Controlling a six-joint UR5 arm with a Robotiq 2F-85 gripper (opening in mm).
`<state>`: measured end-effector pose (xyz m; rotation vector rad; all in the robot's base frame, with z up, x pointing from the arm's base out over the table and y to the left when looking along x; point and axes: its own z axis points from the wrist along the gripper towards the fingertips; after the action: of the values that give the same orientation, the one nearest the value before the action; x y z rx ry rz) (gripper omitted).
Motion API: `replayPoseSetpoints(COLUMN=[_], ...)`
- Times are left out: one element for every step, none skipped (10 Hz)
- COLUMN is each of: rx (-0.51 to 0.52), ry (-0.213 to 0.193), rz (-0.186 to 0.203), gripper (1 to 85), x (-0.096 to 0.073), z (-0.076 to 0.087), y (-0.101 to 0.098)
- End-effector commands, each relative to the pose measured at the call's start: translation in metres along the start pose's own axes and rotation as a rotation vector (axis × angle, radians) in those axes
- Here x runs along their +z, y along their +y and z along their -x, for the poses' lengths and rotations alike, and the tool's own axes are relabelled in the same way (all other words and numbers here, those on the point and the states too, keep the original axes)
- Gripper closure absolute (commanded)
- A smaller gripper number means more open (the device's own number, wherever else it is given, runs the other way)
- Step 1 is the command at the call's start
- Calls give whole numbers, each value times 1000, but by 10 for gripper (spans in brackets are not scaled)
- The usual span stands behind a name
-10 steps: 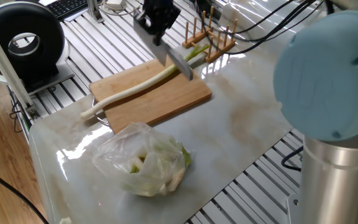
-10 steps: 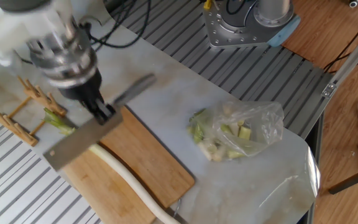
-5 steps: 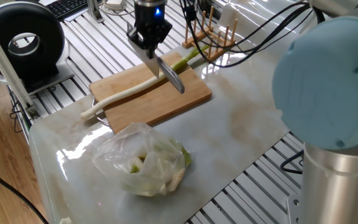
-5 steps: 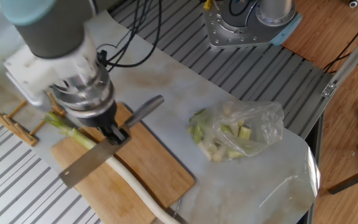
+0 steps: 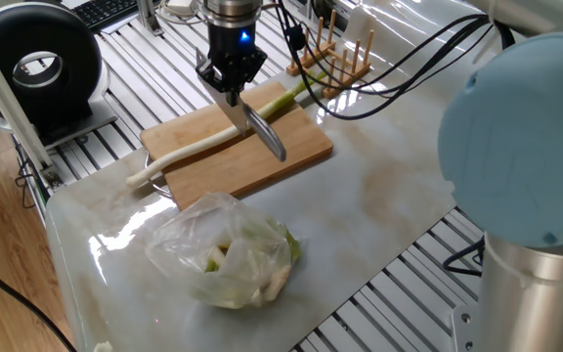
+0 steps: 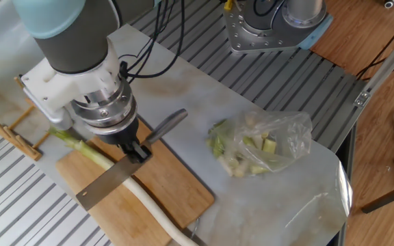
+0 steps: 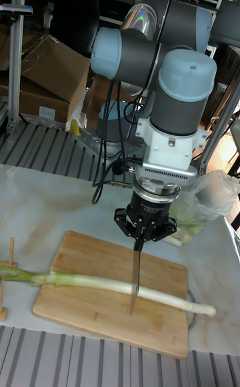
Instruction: Chop the scallions
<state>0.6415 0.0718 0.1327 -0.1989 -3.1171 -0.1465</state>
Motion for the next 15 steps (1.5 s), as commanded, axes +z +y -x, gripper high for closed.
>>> replayPoseSetpoints(rx=[42, 58, 100, 100, 66, 38, 39, 48, 45, 42, 20, -16, -38, -52, -37], ry=[2, 1, -4, -8, -1, 3, 2, -1, 1, 4, 10, 17, 18, 21, 24], rz=[26, 57, 77, 54, 9, -31, -27, 5, 9, 7, -6, -13, -5, 12, 25], gripper=[843, 843, 843, 843, 843, 843, 843, 843, 843, 843, 843, 843, 843, 843, 843], x=[2, 3, 6, 7, 7, 8, 10, 11, 12, 15, 17, 17, 19, 22, 25], z=[2, 7, 11, 13, 11, 11, 12, 14, 14, 13, 11, 9, 10, 10, 10], y=[6, 14, 19, 13, 1, -10, -9, -1, 0, 0, -3, -5, -3, 1, 5])
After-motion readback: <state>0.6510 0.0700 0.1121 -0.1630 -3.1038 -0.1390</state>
